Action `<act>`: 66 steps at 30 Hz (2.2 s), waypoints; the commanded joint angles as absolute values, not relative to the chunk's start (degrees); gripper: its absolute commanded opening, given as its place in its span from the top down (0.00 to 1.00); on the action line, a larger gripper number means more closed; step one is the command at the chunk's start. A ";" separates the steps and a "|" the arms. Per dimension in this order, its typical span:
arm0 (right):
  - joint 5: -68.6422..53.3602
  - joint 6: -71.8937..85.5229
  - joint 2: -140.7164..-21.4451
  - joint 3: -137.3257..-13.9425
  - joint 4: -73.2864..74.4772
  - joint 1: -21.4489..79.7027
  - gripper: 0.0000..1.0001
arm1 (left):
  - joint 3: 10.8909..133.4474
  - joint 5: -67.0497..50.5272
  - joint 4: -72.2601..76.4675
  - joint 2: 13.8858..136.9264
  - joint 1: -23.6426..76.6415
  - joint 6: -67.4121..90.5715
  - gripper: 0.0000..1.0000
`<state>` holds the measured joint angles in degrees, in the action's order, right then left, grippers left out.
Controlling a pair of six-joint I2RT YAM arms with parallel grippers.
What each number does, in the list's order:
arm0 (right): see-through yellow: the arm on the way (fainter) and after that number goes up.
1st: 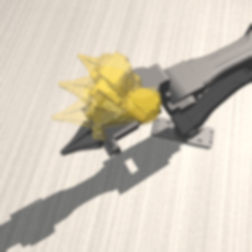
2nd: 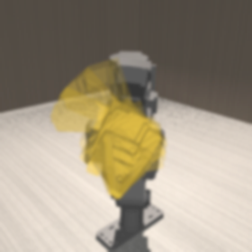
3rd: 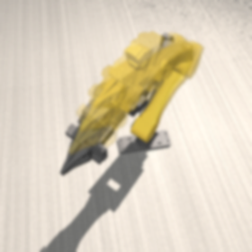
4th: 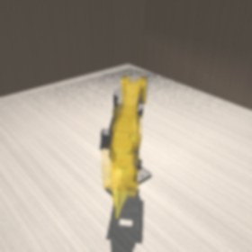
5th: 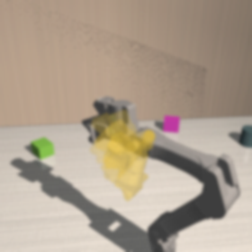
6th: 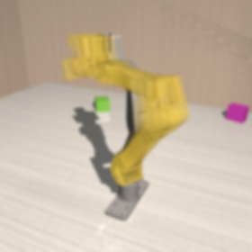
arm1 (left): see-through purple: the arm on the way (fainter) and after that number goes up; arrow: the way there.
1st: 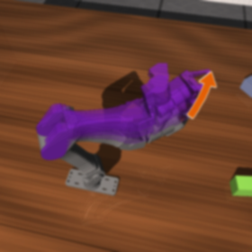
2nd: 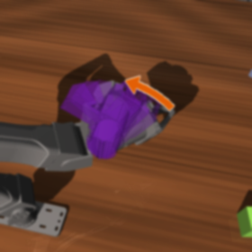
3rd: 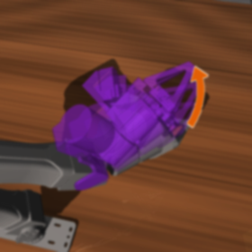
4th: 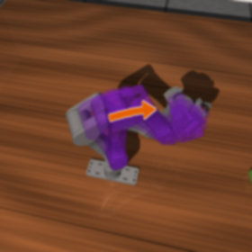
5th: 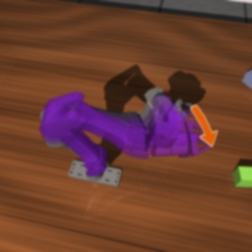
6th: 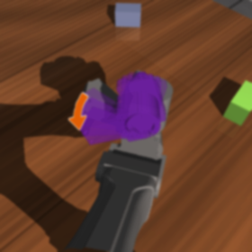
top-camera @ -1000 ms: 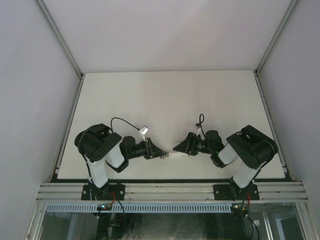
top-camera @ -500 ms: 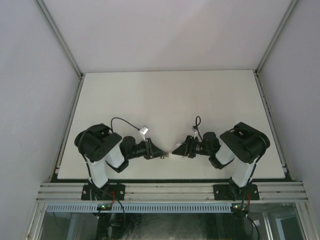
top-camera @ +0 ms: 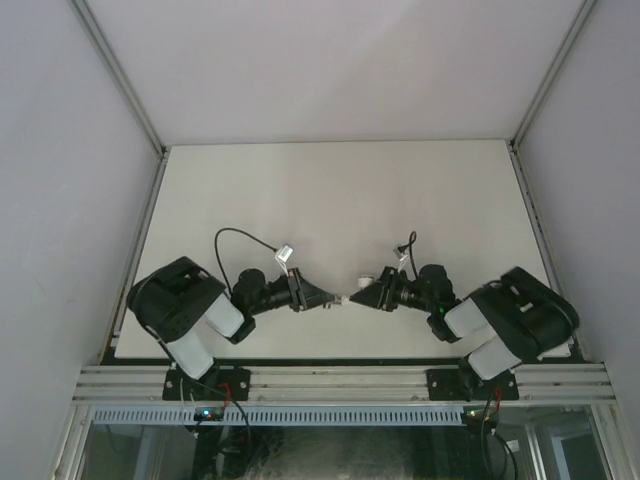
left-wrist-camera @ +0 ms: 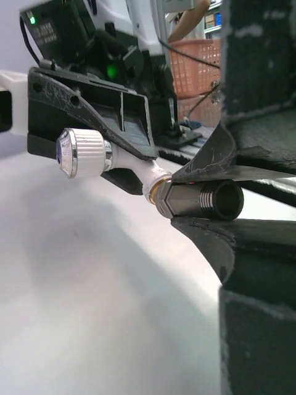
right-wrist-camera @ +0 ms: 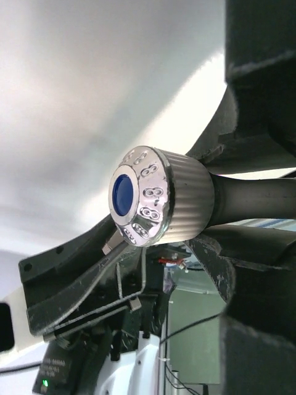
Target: Install the water faucets
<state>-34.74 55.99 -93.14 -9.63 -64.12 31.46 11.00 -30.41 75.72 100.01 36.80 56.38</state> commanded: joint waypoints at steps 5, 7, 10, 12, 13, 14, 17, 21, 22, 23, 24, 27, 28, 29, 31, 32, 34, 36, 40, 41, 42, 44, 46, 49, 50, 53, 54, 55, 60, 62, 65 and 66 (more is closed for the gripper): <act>-26.84 34.00 -52.43 -12.47 -30.18 30.94 1.00 | 9.83 -32.78 79.17 82.07 35.82 55.59 1.00; -24.70 28.93 -41.97 -12.75 -24.73 30.81 1.00 | 10.25 -33.90 78.04 77.35 35.77 54.94 1.00; -25.51 23.02 -30.94 -13.21 -20.48 29.87 1.00 | 12.81 -36.26 69.84 68.62 35.77 51.57 1.00; -28.49 20.25 -26.64 -15.22 -18.07 29.19 1.00 | 14.93 -37.22 61.56 61.85 35.77 47.48 1.00; -30.53 18.53 -25.47 -16.10 -17.28 29.00 1.00 | 16.29 -37.66 57.12 58.09 35.77 44.82 1.00; -32.16 17.08 -24.66 -17.13 -16.79 28.93 1.00 | 17.59 -37.96 52.28 54.70 35.77 42.32 1.00; -39.01 12.94 -23.88 -18.93 -18.57 28.98 1.00 | 21.46 -39.39 39.91 46.43 35.75 35.50 1.00; -48.25 2.52 -23.76 -19.26 -25.14 30.96 1.00 | 23.67 -42.92 35.56 41.21 35.51 32.93 1.00; -48.56 -0.03 -24.15 -19.80 -25.21 31.81 1.00 | 23.79 -43.84 35.79 40.85 35.44 32.69 1.00; -48.02 -2.67 -24.66 -20.96 -24.36 32.42 1.00 | 24.19 -45.56 35.99 40.79 35.36 32.50 1.00; -48.46 -4.84 -25.77 -21.91 -23.90 33.03 1.00 | 24.69 -47.25 36.03 40.78 35.21 32.48 1.00; -54.24 -9.39 -27.25 -23.87 -27.45 33.89 1.00 | 24.65 -51.49 41.46 40.27 35.03 34.65 1.00; -54.57 -9.52 -27.47 -24.22 -29.58 34.27 1.00 | 24.60 -52.24 43.78 39.76 34.91 36.17 1.00; -54.37 -9.93 -27.66 -24.70 -30.87 34.90 1.00 | 24.44 -52.67 46.26 39.12 34.89 37.91 1.00; -54.27 -12.08 -27.94 -25.86 -31.03 36.27 1.00 | 24.58 -52.75 50.01 37.81 34.87 40.69 1.00; -53.90 -13.20 -28.09 -26.49 -30.71 37.15 1.00 | 24.89 -52.28 50.91 37.30 34.85 41.41 1.00; -52.45 -15.78 -28.49 -27.29 -30.48 39.07 1.00 | 25.00 -50.80 52.83 36.51 34.86 43.15 1.00; -50.52 -17.35 -29.64 -27.35 -31.86 41.14 1.00 | 24.68 -49.11 54.95 36.05 34.90 44.81 1.00; -46.75 -18.95 -33.01 -27.34 -37.06 45.04 1.00 | 24.40 -47.62 62.31 37.71 34.89 50.48 1.00; -46.21 -19.47 -33.84 -27.33 -38.70 45.92 1.00 | 24.21 -47.41 64.91 38.57 34.91 52.23 1.00; -45.72 -19.58 -34.59 -27.58 -39.97 46.63 1.00 | 23.78 -47.18 68.04 39.37 34.90 54.23 1.00; -45.27 -20.03 -35.98 -28.65 -40.45 47.71 1.00 | 23.32 -46.50 76.03 41.54 34.90 58.40 1.00; -44.15 -20.96 -36.80 -29.17 -40.78 48.95 1.00 | 23.56 -47.08 77.90 43.56 34.89 60.98 1.00; -43.37 -22.11 -37.36 -29.74 -41.34 50.28 1.00 | 23.73 -47.97 78.26 43.71 34.97 61.58 1.00; -43.38 -22.66 -37.42 -30.17 -39.98 50.48 1.00 | 23.85 -48.29 77.50 43.30 34.98 61.28 1.00; -43.07 -24.59 -37.06 -31.63 -37.42 51.31 1.00 | 24.17 -48.05 71.44 41.58 34.97 57.78 1.00; -42.85 -25.07 -37.01 -31.90 -36.92 51.65 1.00 | 23.87 -47.56 70.84 40.97 34.98 57.25 1.00; -42.62 -25.48 -36.98 -32.39 -36.22 52.00 1.00 | 23.70 -46.96 70.60 40.57 34.93 56.96 1.00; -40.56 -29.88 -38.36 -34.81 -31.34 55.42 1.00 | 24.60 -46.28 67.55 41.31 34.98 56.14 1.00; -38.88 -32.06 -39.13 -35.75 -29.39 56.89 1.00 | 24.81 -46.15 67.43 41.63 35.02 56.31 1.00; -37.22 -33.17 -39.90 -36.24 -28.40 58.10 1.00 | 24.72 -45.24 66.25 41.48 34.99 55.77 1.00; -36.83 -33.48 -40.23 -36.36 -28.32 58.26 1.00 | 24.78 -45.07 65.56 41.36 34.98 55.30 1.00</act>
